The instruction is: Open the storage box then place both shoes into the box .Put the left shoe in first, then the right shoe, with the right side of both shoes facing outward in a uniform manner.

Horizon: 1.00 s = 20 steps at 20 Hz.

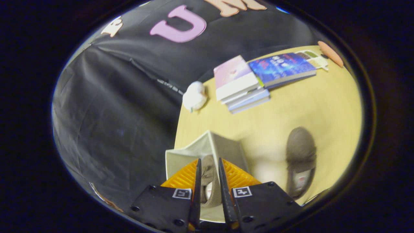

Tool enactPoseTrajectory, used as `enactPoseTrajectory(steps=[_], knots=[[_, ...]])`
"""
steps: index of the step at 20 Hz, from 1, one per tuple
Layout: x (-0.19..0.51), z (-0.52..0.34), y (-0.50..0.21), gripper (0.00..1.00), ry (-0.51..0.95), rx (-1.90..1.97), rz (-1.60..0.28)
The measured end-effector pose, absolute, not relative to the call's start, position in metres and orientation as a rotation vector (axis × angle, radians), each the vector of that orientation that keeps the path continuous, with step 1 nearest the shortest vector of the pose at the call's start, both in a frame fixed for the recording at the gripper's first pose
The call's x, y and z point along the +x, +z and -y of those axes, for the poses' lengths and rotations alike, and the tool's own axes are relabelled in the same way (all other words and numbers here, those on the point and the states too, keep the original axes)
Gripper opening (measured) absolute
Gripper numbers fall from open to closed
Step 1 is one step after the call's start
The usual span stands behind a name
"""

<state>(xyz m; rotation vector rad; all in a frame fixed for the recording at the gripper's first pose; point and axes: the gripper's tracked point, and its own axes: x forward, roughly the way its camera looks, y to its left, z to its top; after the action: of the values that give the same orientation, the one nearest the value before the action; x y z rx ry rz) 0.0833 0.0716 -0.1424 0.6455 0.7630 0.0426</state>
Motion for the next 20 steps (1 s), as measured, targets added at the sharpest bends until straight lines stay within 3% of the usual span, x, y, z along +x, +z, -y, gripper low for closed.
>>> enactPoseTrajectory(steps=[5,10,20], knots=[[0.076,0.022,-0.140,0.32,-0.121,0.635,-0.701],[0.039,0.081,-0.188,0.32,-0.261,0.580,-0.772],[-0.016,0.085,-0.273,0.33,-0.327,0.562,-0.955]])
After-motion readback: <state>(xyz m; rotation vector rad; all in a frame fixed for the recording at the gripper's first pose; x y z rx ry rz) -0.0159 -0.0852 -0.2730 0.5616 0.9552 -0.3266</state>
